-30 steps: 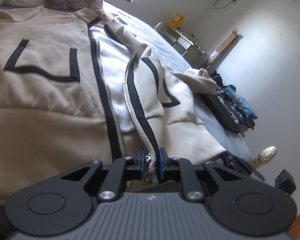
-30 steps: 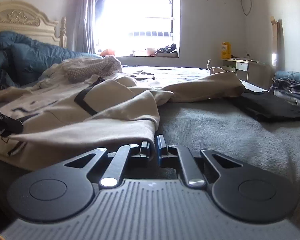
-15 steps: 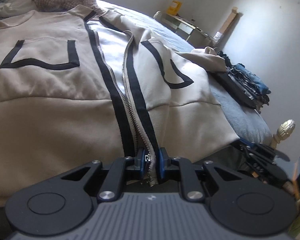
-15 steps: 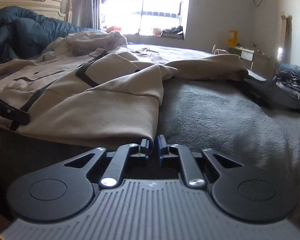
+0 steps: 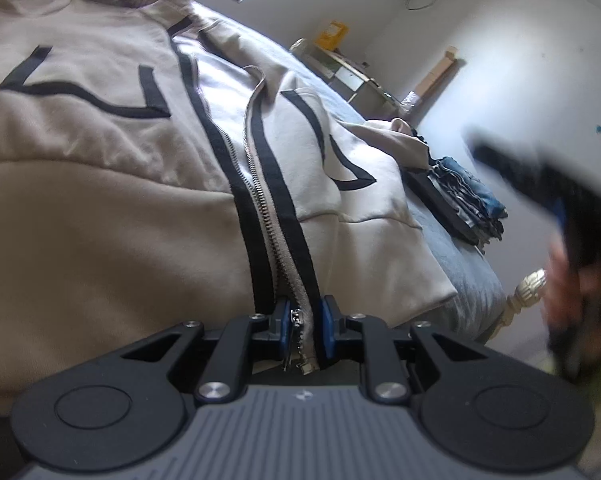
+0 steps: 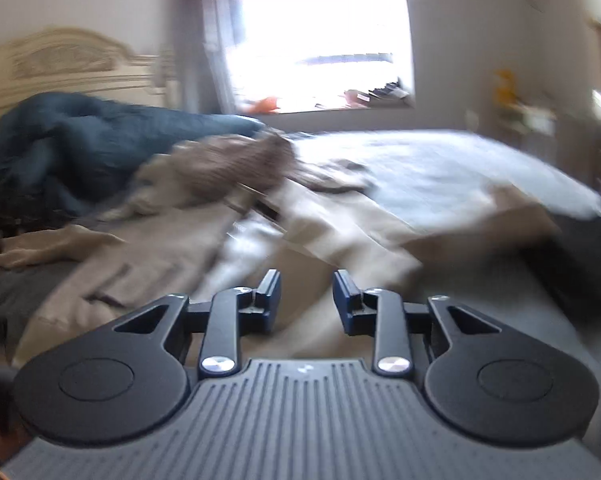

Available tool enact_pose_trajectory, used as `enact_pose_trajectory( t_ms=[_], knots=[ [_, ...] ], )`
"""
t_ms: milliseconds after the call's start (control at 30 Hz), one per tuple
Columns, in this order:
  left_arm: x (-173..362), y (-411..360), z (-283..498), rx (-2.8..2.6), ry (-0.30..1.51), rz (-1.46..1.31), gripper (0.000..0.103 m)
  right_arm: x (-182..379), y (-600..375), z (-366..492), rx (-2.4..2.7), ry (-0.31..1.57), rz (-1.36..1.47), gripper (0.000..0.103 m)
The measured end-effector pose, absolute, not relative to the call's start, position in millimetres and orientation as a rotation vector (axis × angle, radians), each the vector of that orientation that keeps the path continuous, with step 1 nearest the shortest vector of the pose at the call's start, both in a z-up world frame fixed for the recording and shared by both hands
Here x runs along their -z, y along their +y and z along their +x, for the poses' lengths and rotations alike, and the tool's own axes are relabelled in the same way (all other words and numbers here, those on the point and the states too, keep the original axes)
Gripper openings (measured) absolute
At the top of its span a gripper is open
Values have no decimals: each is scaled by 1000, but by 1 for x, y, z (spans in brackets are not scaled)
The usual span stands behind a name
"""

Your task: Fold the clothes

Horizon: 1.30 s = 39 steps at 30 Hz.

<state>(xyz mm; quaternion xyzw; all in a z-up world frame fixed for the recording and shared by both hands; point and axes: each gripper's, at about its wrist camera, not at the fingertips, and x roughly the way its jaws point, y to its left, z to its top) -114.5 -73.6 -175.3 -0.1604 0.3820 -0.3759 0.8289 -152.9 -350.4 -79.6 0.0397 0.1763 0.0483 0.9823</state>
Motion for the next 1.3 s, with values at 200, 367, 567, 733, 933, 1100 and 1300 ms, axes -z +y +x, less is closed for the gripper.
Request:
enact_pose_trajectory(
  t_ms=[200, 367, 567, 733, 933, 1100, 1300],
  knots=[
    [181, -70, -116, 845, 752, -328, 19, 74, -284, -10, -227, 467, -45, 33],
    [189, -64, -117, 893, 696, -350, 19, 95, -261, 104, -159, 598, -184, 33],
    [195, -60, -111, 940, 670, -402, 19, 134, -252, 191, -62, 730, -352, 33],
    [199, -57, -106, 970, 663, -432, 18, 150, -255, 225, -45, 800, -362, 33],
    [201, -58, -111, 984, 639, -428, 18, 154, -256, 239, -47, 791, -386, 43],
    [202, -57, -117, 989, 621, -429, 18, 145, -275, 243, -25, 763, -272, 16],
    [205, -54, -117, 983, 597, -470, 17, 101, -303, 217, -71, 593, -114, 14]
  ],
)
